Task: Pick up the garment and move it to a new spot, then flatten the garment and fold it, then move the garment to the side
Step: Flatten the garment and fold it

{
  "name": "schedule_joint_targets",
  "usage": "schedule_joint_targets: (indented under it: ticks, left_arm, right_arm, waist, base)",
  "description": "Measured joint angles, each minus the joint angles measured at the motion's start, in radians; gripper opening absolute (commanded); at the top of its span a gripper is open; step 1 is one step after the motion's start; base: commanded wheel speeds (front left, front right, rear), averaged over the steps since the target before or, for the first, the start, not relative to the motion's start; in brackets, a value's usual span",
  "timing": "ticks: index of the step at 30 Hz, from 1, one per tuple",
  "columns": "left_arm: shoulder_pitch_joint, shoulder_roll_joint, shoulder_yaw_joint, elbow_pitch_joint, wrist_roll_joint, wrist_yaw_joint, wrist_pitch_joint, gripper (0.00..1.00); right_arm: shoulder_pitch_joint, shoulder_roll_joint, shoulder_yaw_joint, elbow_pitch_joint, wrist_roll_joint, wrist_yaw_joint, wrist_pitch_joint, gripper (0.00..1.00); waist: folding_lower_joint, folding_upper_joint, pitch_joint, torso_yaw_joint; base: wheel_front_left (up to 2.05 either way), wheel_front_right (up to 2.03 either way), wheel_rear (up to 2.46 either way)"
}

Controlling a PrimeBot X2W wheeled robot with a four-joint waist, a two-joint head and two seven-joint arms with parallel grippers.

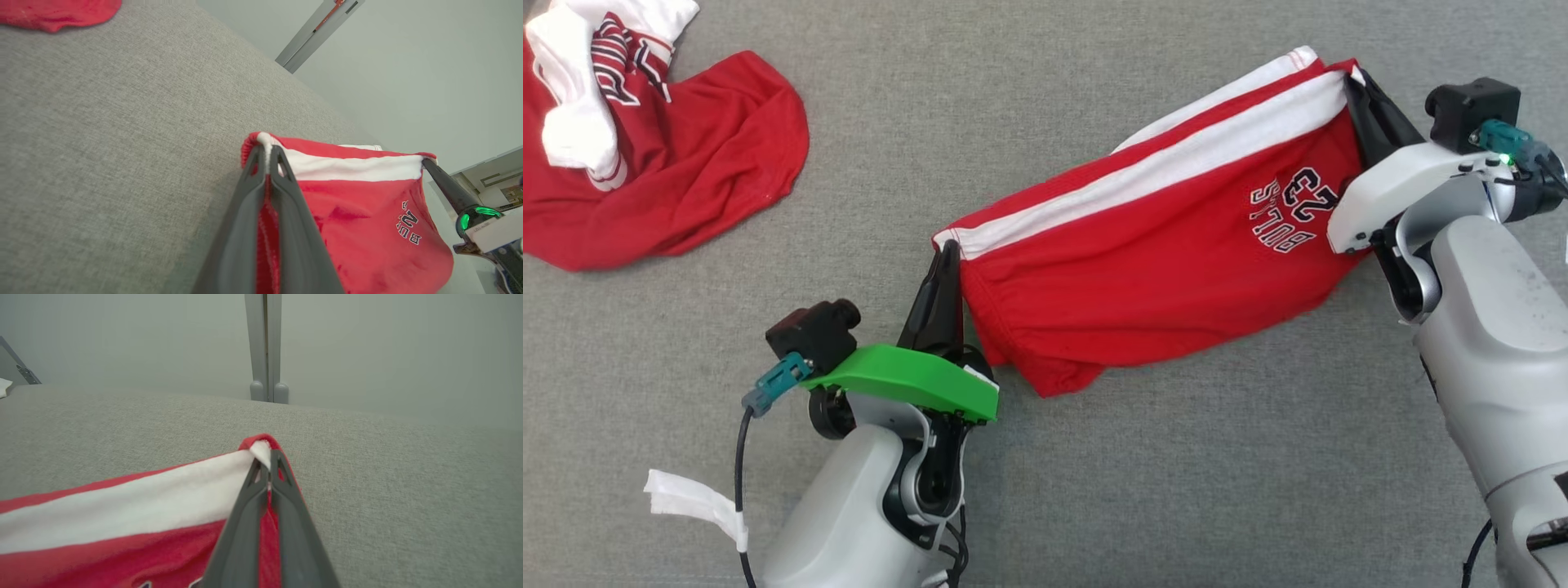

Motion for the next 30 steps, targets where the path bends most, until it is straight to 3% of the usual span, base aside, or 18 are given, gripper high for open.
schedule_joint_targets:
  ticks: [5, 6, 7, 8, 9, 10, 14, 19, 25, 30]
  left_arm:
    - [-0.004, 0.000, -0.002, -0.008, -0.007, 0.010, -0.001, 0.00]
    - [-0.004, 0.000, -0.003, -0.010, -0.007, 0.011, -0.001, 0.00]
    - [-0.004, 0.000, -0.004, -0.010, -0.007, 0.013, -0.001, 0.00]
    - [-0.004, 0.000, -0.005, -0.011, -0.007, 0.017, -0.001, 0.36]
    - [-0.004, 0.000, -0.007, -0.012, -0.007, 0.019, -0.001, 0.64]
    - [-0.004, 0.000, -0.010, -0.014, -0.004, 0.024, -0.001, 1.00]
    - [0.000, 0.000, -0.008, -0.022, 0.064, 0.030, -0.001, 1.00]
    - [0.062, 0.000, 0.061, -0.067, 0.180, 0.023, -0.001, 1.00]
    - [0.149, 0.010, 0.141, -0.134, 0.299, -0.020, -0.003, 1.00]
    - [0.212, 0.029, 0.183, -0.191, 0.386, -0.028, -0.003, 1.00]
  right_arm:
    - [-0.072, -0.003, 0.027, 0.111, 0.000, 0.000, -0.016, 0.00]
    - [-0.085, -0.003, 0.033, 0.131, 0.001, 0.000, -0.021, 0.11]
    - [-0.097, -0.003, 0.039, 0.150, 0.001, 0.000, -0.026, 0.39]
    - [-0.105, -0.002, 0.044, 0.165, 0.004, 0.000, -0.030, 0.86]
    - [-0.114, -0.001, 0.051, 0.182, 0.008, 0.000, -0.034, 1.00]
    - [-0.121, -0.001, 0.058, 0.198, 0.008, 0.000, -0.042, 1.00]
    - [-0.143, 0.000, 0.067, 0.239, 0.025, 0.000, -0.067, 1.00]
    - [-0.145, -0.001, 0.084, 0.264, 0.054, 0.000, -0.083, 1.00]
    - [-0.116, -0.024, 0.117, 0.266, 0.099, 0.000, -0.089, 1.00]
    - [-0.068, -0.047, 0.166, 0.271, 0.147, 0.000, -0.090, 1.00]
  waist:
    - [0.0000, 0.0000, 0.022, 0.025]
    - [0.0000, 0.0000, 0.024, 0.028]
    - [0.0000, 0.0000, 0.025, 0.031]
    - [0.0001, 0.0000, 0.025, 0.032]
    - [0.0000, 0.0000, 0.023, 0.032]
    - [0.0000, 0.0000, 0.021, 0.032]
    - [0.0000, 0.0000, 0.007, 0.031]
    - [0.0000, 0.0000, -0.021, 0.025]
    - [0.0000, 0.0000, -0.070, 0.010]
    - [0.0000, 0.0000, -0.122, -0.002]
  base:
    - [0.00, 0.00, 0.00]
    - [0.00, 0.00, 0.00]
    - [0.00, 0.00, 0.00]
    - [0.00, 0.00, 0.00]
    - [0.00, 0.00, 0.00]
    - [0.00, 0.00, 0.00]
    - [0.00, 0.00, 0.00]
    - [0.00, 0.00, 0.00]
    - [0.00, 0.00, 0.00]
    - [0.00, 0.00, 0.00]
